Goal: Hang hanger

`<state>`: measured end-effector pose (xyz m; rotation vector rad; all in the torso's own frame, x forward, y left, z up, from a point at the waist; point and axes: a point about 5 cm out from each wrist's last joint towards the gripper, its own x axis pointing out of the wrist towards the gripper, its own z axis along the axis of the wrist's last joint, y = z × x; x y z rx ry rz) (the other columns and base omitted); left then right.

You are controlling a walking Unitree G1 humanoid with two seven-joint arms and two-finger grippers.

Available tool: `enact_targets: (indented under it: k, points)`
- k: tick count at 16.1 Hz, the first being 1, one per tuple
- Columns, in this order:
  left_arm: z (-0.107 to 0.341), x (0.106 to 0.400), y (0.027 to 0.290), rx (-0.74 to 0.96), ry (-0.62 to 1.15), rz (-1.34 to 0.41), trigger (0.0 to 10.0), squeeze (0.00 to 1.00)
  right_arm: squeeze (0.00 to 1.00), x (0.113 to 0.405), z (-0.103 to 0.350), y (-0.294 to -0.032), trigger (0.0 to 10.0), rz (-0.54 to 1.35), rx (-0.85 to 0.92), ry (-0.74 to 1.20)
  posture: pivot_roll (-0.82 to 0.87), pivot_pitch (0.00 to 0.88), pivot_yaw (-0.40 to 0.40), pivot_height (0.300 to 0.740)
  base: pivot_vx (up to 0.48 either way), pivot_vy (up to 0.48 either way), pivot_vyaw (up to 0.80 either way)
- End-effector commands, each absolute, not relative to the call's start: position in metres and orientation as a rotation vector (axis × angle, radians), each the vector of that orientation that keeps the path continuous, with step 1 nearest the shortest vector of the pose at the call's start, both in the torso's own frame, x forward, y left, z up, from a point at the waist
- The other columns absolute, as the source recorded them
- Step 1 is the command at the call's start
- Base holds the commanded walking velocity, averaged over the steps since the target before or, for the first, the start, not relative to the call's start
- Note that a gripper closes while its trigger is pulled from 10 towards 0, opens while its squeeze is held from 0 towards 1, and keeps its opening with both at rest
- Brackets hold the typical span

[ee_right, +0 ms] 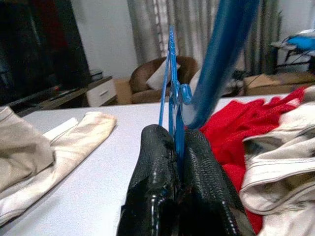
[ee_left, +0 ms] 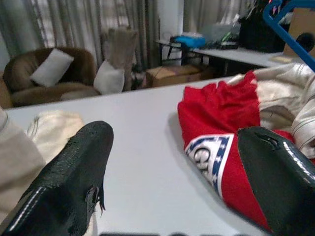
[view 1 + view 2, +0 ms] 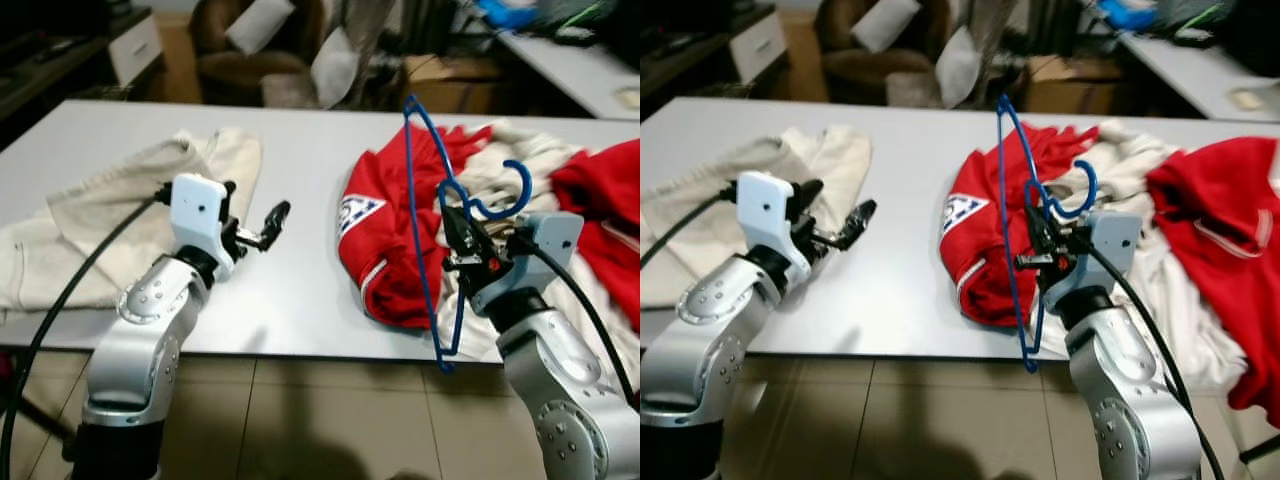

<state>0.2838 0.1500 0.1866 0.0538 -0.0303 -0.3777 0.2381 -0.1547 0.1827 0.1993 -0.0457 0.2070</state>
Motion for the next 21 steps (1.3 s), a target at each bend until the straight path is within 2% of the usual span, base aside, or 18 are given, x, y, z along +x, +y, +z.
enact_targets:
  k: [1, 6, 9, 10, 12, 14, 18, 19, 20, 21]
  points:
    - [0.183, 0.284, 0.148, 0.064, -0.016, -0.376, 10.0, 0.64, 0.00, 0.238, 0.185, -0.162, 10.0, 0.167, 0.173, -0.059, -0.13, 0.000, 0.041, 0.740, 0.000, 0.326, 0.00]
    - [0.180, 0.285, 0.147, 0.071, -0.013, -0.378, 10.0, 0.64, 0.00, 0.237, 0.185, -0.170, 10.0, 0.093, 0.302, -0.089, -0.13, 0.000, 0.043, 0.740, 0.000, 0.326, 0.00]
    - [0.179, 0.285, 0.147, 0.072, -0.012, -0.375, 10.0, 0.64, 0.00, 0.236, 0.186, -0.174, 10.0, 0.062, 0.311, -0.111, -0.13, 0.000, 0.043, 0.740, 0.000, 0.325, 0.00]
    - [0.179, 0.286, 0.147, 0.071, -0.011, -0.373, 10.0, 0.64, 0.00, 0.236, 0.187, -0.175, 10.0, 0.052, 0.401, -0.136, -0.13, 0.000, 0.041, 0.740, 0.000, 0.315, 0.00]
    - [0.178, 0.286, 0.147, 0.069, -0.010, -0.370, 10.0, 0.65, 0.00, 0.236, 0.189, -0.174, 10.0, 0.054, 0.454, -0.136, -0.13, 0.000, 0.038, 0.740, 0.000, 0.313, 0.00]
    - [0.177, 0.285, 0.147, 0.061, -0.010, -0.361, 10.0, 0.64, 0.00, 0.240, 0.177, -0.173, 10.0, 0.022, 0.247, -0.010, -0.13, 0.000, 0.033, 0.740, 0.000, 0.294, 0.00]
    - [0.177, 0.285, 0.151, 0.014, -0.017, -0.329, 10.0, 0.64, 0.00, 0.244, 0.194, -0.171, 10.0, 0.068, 0.133, -0.206, -0.13, 0.000, 0.026, 0.740, 0.000, 0.207, 0.00]
    - [0.176, 0.285, 0.151, 0.001, -0.011, -0.324, 10.0, 0.33, 0.00, 0.244, 0.196, -0.171, 10.0, 0.069, 0.141, -0.219, -0.13, 0.000, 0.023, 0.740, 0.000, 0.000, 0.00]
    - [0.176, 0.285, 0.152, 0.000, -0.004, -0.315, 10.0, 0.20, 0.00, 0.244, 0.196, -0.172, 10.0, 0.053, 0.113, -0.212, -0.13, 0.000, 0.022, 0.740, 0.000, 0.000, 0.00]
    - [0.174, 0.285, 0.154, 0.024, 0.006, -0.296, 10.0, 0.13, 0.00, 0.244, 0.189, -0.172, 10.0, 0.031, 0.101, -0.122, -0.13, 0.000, 0.017, 0.740, 0.000, 0.000, 0.00]
